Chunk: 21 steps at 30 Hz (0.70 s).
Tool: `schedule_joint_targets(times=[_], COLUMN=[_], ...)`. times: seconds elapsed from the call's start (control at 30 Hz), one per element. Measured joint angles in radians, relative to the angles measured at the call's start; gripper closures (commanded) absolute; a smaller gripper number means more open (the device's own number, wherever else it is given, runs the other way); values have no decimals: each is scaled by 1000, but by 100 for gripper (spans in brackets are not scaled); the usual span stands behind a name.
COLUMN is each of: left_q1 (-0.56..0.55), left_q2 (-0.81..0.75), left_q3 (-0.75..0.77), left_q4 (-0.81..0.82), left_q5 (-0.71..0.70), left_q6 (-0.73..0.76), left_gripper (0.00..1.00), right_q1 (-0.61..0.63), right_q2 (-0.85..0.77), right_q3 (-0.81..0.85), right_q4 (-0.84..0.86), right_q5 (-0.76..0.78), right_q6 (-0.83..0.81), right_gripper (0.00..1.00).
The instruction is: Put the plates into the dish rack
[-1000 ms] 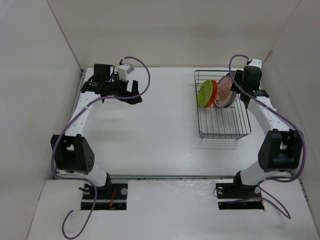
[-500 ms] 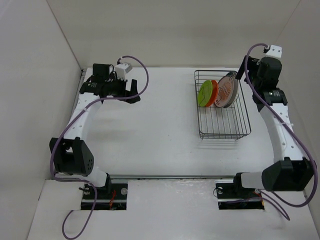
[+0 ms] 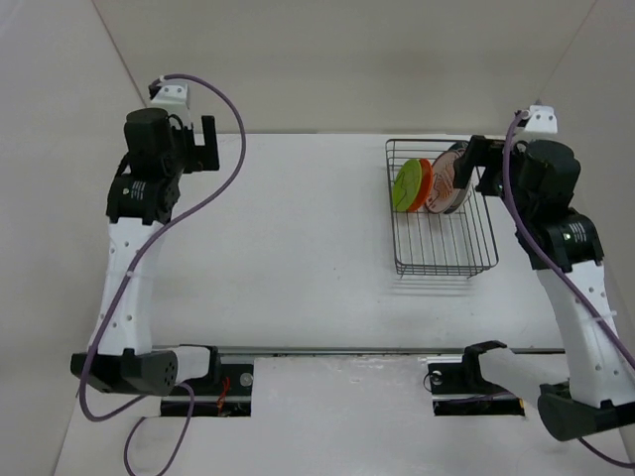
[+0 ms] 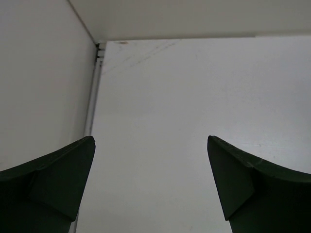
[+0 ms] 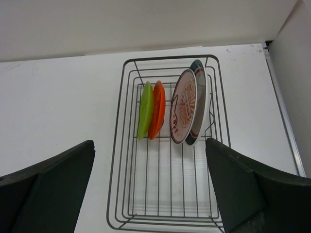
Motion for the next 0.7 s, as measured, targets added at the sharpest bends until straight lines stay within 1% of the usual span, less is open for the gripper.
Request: schedule_joint_targets(times=[0.17,0.43,0.7], left_q1=[0,0,0], left_q2=[-108,-272,-291], left_q3=[40,-9,-21], left_q4=[-54,-139,-195], left_q5=[-56,-56,-45], left_q6=[0,0,-12], left_gripper=[0,0,0], right_q1=[16,18,18], right_q2=[-130,-259,-286], right_q3=[-41,-42,-40], right_q4=[-39,-93,-125], right_q5=[-10,-10,4], right_q6=[6,10,9], right_gripper=[0,0,0])
